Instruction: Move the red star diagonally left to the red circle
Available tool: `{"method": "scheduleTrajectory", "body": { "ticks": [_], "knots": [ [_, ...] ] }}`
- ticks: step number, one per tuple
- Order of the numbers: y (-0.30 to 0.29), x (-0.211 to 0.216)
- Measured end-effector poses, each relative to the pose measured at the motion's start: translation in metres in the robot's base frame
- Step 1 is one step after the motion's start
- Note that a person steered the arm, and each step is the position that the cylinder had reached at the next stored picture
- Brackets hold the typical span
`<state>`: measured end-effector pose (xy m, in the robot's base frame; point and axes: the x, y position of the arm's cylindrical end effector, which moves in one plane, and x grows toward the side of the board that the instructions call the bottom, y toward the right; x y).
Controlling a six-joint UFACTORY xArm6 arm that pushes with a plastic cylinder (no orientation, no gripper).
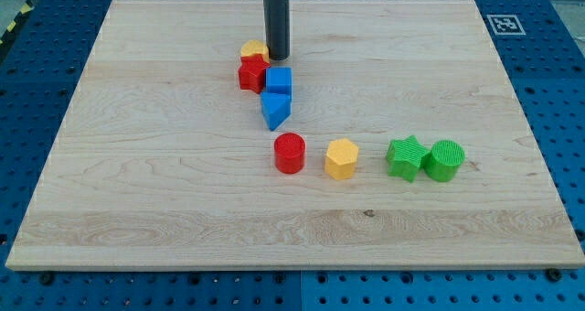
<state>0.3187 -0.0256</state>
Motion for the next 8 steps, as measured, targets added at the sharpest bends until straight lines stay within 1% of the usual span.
{"method": "scheduleTrajectory", "body": {
  "ticks": [1,2,4,6,7,8],
  "knots": [
    [0.000,0.010],
    [-0.017,0.038],
    [-0.080,0.042],
    [-0.086,0.077],
    [-0.102,0.092],
    [-0.126,0.097]
  ]
}}
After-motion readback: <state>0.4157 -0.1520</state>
